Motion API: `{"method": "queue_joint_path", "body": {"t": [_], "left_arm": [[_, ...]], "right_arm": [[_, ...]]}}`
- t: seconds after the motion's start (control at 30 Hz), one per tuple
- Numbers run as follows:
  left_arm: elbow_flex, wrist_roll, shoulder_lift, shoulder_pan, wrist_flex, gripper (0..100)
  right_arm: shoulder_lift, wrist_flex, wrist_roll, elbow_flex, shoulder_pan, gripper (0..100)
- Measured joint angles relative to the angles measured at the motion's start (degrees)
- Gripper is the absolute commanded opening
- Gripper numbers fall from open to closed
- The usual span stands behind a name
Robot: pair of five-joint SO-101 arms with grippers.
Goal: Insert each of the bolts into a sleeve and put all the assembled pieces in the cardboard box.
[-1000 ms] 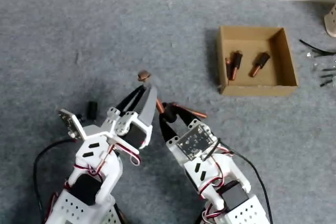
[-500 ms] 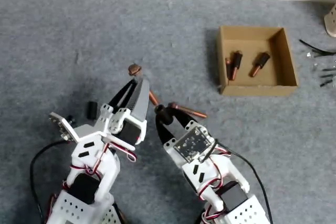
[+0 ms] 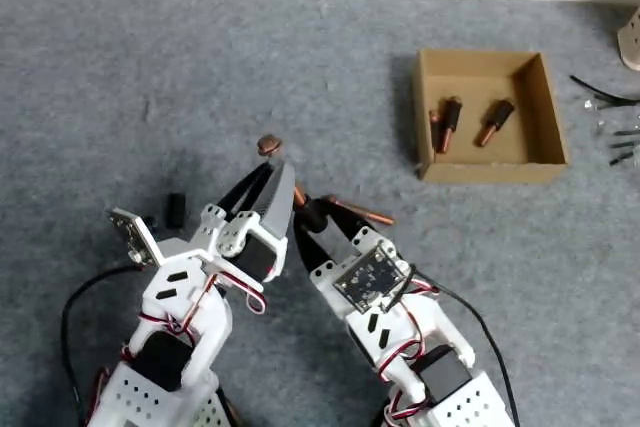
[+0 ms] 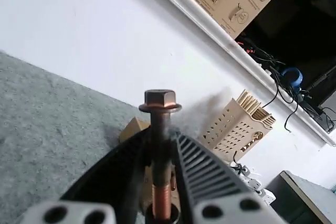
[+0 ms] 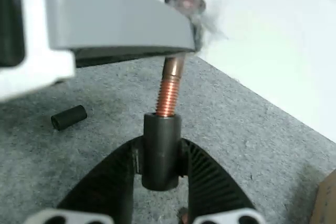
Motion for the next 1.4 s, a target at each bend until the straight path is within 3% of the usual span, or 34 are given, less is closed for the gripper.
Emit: {"method": "queue_joint_path", "body": {"t": [0.17, 0.4, 0.47, 0.63, 0.7, 0.87, 1.0, 1.13, 1.4], "left_arm": [[0.00, -0.88, -0.09, 4.57, 4.57, 1], [0.26, -10.73, -0.79, 13.80, 11.60, 2], [0.26, -11.16, -0.79, 13.80, 11.69, 10], [0.18, -11.16, -0.79, 12.48, 11.87, 47], [0.18, -11.16, -0.79, 13.19, 13.45, 52], [0.09, -11.43, -0.88, 13.01, 14.42, 44], [0.09, -8.35, 0.09, 6.95, 10.20, 38], [0.09, -2.20, -0.09, 0.09, 7.12, 38], [0.09, -1.67, -0.09, -8.09, 4.31, 37]], "right_arm": [[0.09, 0.09, 0.00, 0.00, 1.41, 0.4], [0.18, 0.18, 0.00, 0.00, 3.16, 0.4], [0.18, 0.18, 0.00, 0.00, 3.25, 0.4], [0.18, 0.18, 0.00, 0.00, 3.25, 0.4], [0.26, 0.18, 0.00, 0.00, 3.25, 0.4], [0.26, 0.26, 0.00, 0.09, 4.66, 0.4], [0.00, -0.09, -0.09, 0.18, 6.68, 0.4], [0.09, -0.26, -0.09, 0.18, 7.03, 0.4], [0.09, -6.15, -0.09, 0.26, 8.62, 0.4]]}}
